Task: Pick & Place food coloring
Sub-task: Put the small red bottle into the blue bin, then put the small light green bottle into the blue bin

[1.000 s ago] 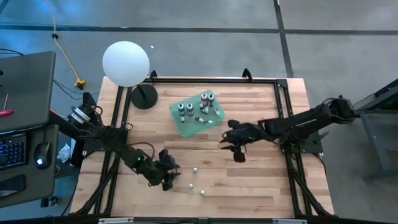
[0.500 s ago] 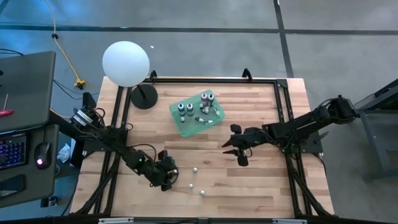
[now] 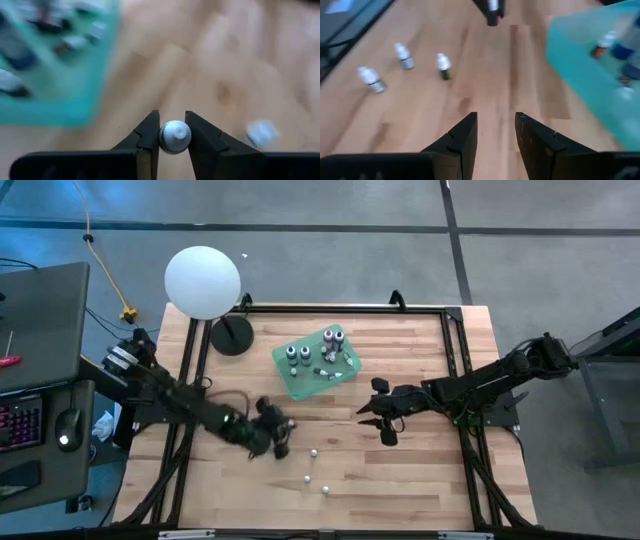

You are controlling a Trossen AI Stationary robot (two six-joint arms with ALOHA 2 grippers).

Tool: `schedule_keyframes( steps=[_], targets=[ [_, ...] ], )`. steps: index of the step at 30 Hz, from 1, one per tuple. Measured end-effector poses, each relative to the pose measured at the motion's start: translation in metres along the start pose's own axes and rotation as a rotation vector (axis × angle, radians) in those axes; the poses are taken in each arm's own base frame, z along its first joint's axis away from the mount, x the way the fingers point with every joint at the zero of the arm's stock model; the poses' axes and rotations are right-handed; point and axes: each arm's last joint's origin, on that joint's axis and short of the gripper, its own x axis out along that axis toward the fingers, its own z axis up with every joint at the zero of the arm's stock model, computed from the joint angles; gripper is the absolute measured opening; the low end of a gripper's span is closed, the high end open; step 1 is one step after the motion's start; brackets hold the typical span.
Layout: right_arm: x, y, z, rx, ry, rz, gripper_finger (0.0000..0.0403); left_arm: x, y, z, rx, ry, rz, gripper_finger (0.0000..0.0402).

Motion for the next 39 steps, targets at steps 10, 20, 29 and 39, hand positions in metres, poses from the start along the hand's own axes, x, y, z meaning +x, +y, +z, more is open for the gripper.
schedule_keyframes(
  steps=[10, 20, 29, 39],
  targets=[
    [0.000, -0.002, 0.000, 0.038, -0.007, -0.075, 0.0124, 0.051, 0.086, 0.054, -0.095, 0.001, 0.164, 0.0076],
    [0.000, -0.002, 0.000, 0.037, 0.001, -0.076, 0.0124, 0.073, 0.115, 0.050, -0.151, 0.107, 0.160, 0.0078],
    [0.000, -0.002, -0.001, 0.037, 0.009, -0.075, 0.0124, 0.077, 0.115, 0.047, -0.101, 0.128, 0.166, 0.0079],
    [0.003, -0.001, 0.002, 0.045, -0.030, -0.046, 0.0124, 0.077, 0.115, 0.046, -0.067, 0.132, 0.164, 0.0140]
  ],
)
